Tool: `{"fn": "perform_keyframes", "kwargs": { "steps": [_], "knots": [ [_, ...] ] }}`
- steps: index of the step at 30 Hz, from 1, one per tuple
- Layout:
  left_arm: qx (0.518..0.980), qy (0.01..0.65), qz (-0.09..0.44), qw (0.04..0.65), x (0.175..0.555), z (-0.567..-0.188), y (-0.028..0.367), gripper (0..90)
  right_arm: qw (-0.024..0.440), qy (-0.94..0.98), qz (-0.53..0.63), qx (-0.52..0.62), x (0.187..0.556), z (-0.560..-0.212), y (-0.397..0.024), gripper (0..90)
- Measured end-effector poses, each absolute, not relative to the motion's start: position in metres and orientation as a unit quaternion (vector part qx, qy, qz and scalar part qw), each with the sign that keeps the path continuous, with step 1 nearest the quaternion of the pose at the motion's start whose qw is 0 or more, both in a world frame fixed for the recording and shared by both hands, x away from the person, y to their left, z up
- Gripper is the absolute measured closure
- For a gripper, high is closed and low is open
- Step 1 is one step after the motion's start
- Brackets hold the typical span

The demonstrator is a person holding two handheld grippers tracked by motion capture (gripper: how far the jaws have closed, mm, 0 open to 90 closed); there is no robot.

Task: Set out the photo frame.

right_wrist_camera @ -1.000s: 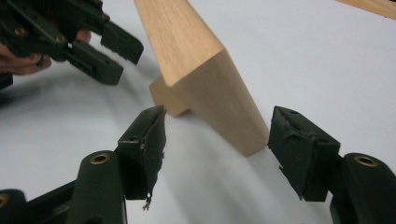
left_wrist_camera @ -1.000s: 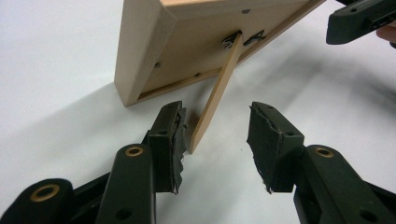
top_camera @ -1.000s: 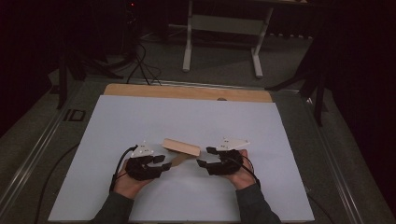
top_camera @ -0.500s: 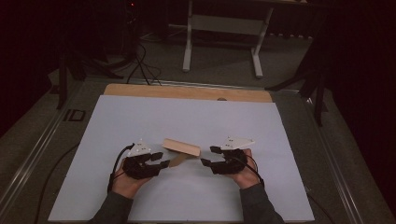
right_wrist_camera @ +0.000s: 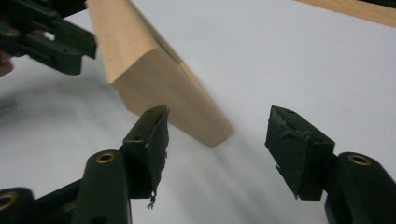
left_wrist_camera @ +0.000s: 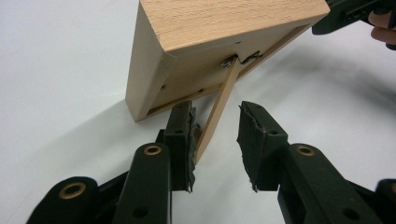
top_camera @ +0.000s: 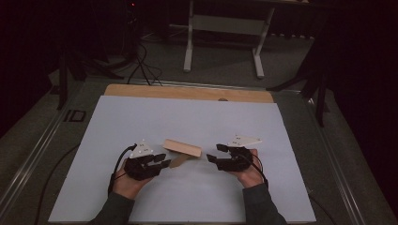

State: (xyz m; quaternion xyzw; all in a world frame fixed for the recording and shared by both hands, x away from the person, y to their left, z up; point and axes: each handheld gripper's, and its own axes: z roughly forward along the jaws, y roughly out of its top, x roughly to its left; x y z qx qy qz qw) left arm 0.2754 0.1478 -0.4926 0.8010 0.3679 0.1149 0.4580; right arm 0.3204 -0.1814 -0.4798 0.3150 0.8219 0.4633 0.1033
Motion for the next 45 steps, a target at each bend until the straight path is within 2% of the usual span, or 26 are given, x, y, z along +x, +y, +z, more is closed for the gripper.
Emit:
{"fn": "perform_keyframes", "kwargs": {
  "steps": [3, 5, 7, 10, 11, 13, 16, 17, 24, 36, 45],
  "knots": [
    [0.799, 0.367, 0.126, 0.459, 0.275, -0.491, 0.146, 65.8, 0.108, 0.816, 0.465, 0.326, 0.322, -0.481, -0.184, 41.9],
    [0.793, 0.365, 0.134, 0.469, 0.273, -0.490, 0.146, 71.0, 0.109, 0.804, 0.470, 0.347, 0.325, -0.482, -0.186, 48.1],
    [0.789, 0.367, 0.136, 0.473, 0.273, -0.489, 0.146, 72.1, 0.111, 0.802, 0.471, 0.351, 0.326, -0.482, -0.186, 49.4],
    [0.790, 0.371, 0.143, 0.466, 0.274, -0.489, 0.145, 74.3, 0.114, 0.800, 0.470, 0.355, 0.328, -0.485, -0.184, 56.8],
    [0.791, 0.374, 0.145, 0.462, 0.274, -0.489, 0.144, 78.0, 0.119, 0.800, 0.466, 0.357, 0.329, -0.487, -0.180, 63.6],
    [0.792, 0.377, 0.146, 0.458, 0.276, -0.490, 0.143, 80.2, 0.123, 0.801, 0.465, 0.356, 0.329, -0.488, -0.178, 66.8],
    [0.795, 0.380, 0.145, 0.451, 0.278, -0.491, 0.141, 89.2, 0.134, 0.803, 0.460, 0.355, 0.329, -0.491, -0.171, 81.9],
    [0.796, 0.380, 0.145, 0.448, 0.279, -0.491, 0.140, 89.5, 0.145, 0.802, 0.464, 0.348, 0.329, -0.491, -0.168, 89.7],
    [0.799, 0.380, 0.148, 0.441, 0.285, -0.492, 0.134, 89.6, 0.158, 0.800, 0.469, 0.338, 0.330, -0.490, -0.160, 89.9],
    [0.805, 0.377, 0.155, 0.432, 0.293, -0.494, 0.125, 89.8, 0.117, 0.792, 0.492, 0.342, 0.339, -0.496, -0.149, 89.9],
    [0.808, 0.377, 0.151, 0.427, 0.297, -0.497, 0.117, 89.8, 0.106, 0.792, 0.496, 0.340, 0.342, -0.498, -0.146, 89.9]
  ]
}}
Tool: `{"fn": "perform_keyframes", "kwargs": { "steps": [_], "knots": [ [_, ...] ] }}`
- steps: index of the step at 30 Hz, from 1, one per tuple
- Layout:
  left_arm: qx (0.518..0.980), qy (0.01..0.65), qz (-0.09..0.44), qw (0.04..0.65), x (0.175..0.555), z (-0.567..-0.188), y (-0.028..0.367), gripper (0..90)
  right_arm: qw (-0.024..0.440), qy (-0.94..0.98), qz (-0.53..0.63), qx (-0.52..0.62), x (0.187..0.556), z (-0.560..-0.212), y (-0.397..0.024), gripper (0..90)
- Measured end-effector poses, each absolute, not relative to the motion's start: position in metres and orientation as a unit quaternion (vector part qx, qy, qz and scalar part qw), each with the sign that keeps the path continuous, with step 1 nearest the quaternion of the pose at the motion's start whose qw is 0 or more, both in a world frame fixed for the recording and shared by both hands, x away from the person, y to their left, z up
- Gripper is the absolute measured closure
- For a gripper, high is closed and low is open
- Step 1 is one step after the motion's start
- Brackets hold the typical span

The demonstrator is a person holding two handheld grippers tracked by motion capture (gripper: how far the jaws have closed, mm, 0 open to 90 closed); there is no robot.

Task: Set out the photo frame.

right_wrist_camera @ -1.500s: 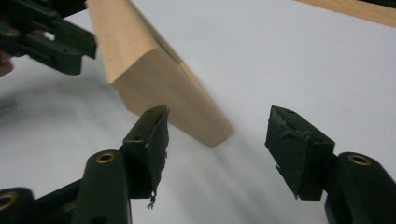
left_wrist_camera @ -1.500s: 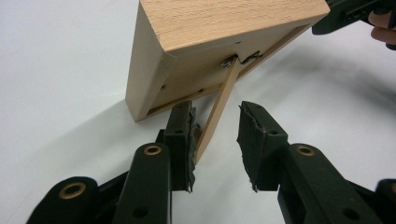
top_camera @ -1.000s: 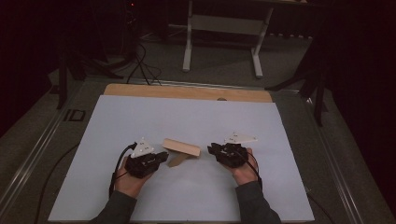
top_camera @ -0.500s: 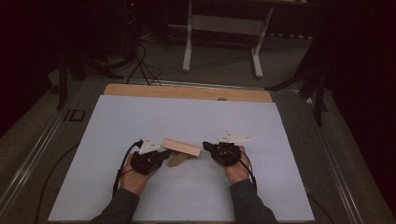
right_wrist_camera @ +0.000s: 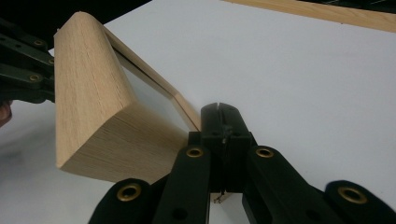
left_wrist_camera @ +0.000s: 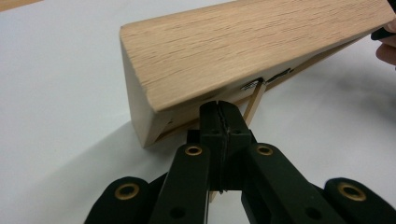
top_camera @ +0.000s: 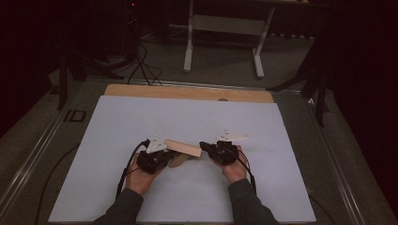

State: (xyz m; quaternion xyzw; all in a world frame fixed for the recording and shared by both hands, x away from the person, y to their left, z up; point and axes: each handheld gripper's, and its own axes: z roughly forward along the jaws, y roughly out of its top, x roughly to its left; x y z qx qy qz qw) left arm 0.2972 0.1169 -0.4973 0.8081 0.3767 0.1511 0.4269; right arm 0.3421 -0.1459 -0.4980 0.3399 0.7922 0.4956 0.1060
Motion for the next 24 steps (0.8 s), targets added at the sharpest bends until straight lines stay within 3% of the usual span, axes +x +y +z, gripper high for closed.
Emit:
{"fn": "perform_keyframes", "kwargs": {
  "steps": [24],
  "knots": [
    [0.806, 0.367, 0.145, 0.440, 0.2939, -0.4912, 0.1088, 89.8, 0.105, 0.797, 0.492, 0.335, 0.3403, -0.4985, -0.1446, 89.9]
  ]
}}
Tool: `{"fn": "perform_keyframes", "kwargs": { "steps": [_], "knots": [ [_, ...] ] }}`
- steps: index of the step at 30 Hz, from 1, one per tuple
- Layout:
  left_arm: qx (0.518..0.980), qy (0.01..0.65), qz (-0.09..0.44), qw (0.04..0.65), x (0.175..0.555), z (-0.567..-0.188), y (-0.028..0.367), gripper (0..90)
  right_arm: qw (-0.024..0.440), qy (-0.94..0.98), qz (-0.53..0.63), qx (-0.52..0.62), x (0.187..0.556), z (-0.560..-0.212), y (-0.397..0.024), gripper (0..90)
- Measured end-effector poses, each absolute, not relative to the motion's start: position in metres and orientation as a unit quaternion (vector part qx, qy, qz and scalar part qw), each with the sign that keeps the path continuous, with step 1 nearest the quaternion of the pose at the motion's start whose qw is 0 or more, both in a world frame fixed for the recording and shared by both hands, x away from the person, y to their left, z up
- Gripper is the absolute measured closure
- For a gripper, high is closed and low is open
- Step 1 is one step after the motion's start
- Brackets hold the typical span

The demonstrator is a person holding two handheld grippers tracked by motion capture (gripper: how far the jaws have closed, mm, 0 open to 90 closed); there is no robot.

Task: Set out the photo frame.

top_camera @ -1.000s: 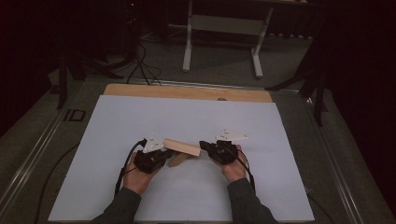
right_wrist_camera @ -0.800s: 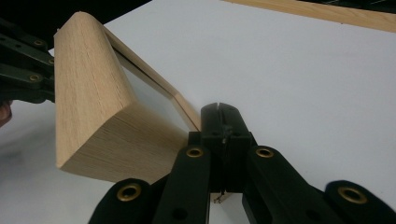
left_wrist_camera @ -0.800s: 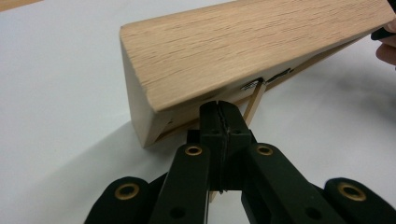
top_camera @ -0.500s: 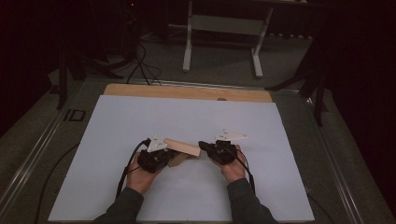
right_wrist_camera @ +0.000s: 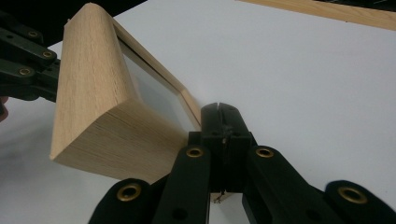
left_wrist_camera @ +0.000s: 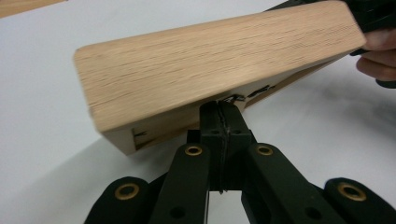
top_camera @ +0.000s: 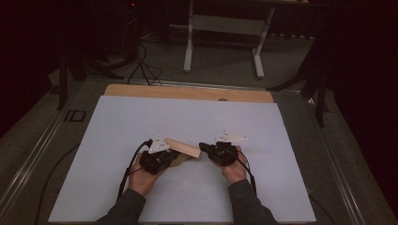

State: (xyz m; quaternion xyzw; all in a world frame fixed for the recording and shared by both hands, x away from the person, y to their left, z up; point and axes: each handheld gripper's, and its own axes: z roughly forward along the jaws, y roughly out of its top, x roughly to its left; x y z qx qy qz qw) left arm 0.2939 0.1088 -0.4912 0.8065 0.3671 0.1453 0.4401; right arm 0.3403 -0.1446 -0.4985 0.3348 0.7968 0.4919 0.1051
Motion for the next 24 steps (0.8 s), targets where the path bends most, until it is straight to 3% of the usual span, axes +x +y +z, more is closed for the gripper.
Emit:
{"fn": "perform_keyframes", "kwargs": {
  "steps": [24],
  "knots": [
    [0.810, 0.360, 0.145, 0.440, 0.2930, -0.4910, 0.1023, 89.8, 0.096, 0.807, 0.483, 0.326, 0.3377, -0.5025, -0.1423, 89.9]
  ]
}}
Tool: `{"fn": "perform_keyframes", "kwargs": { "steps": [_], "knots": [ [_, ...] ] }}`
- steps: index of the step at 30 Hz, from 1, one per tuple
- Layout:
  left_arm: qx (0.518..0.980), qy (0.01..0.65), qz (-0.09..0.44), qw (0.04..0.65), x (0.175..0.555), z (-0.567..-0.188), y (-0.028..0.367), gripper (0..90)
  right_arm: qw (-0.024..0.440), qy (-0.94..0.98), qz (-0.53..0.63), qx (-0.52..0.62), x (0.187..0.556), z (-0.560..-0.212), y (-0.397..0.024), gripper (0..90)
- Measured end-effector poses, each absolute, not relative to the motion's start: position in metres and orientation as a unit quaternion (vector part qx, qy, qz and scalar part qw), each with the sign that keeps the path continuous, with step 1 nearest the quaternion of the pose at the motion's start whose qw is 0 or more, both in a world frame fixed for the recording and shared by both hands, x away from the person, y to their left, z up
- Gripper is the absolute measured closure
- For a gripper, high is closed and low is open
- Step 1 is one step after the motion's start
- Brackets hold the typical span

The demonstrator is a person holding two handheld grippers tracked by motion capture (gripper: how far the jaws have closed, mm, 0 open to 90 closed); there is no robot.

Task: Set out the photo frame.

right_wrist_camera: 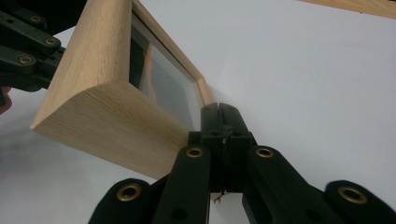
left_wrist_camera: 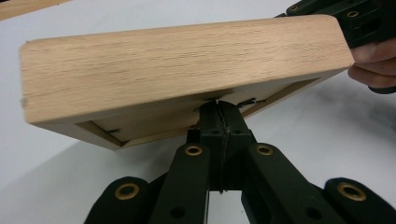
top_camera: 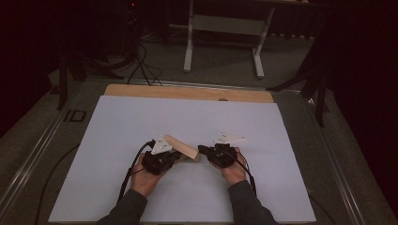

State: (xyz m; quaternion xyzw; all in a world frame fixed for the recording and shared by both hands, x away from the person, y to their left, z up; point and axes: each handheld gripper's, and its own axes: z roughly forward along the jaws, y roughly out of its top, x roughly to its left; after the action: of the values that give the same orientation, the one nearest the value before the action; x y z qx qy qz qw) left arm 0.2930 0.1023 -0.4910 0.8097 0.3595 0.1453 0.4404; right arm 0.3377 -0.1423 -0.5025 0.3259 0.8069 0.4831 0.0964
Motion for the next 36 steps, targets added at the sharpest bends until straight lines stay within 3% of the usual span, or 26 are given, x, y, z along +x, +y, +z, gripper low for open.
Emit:
{"fn": "perform_keyframes", "kwargs": {
  "steps": [36],
  "knots": [
    [0.813, 0.360, 0.143, 0.434, 0.292, -0.494, 0.101, 89.8, 0.085, 0.821, 0.478, 0.301, 0.327, -0.503, -0.134, 89.9]
  ]
}}
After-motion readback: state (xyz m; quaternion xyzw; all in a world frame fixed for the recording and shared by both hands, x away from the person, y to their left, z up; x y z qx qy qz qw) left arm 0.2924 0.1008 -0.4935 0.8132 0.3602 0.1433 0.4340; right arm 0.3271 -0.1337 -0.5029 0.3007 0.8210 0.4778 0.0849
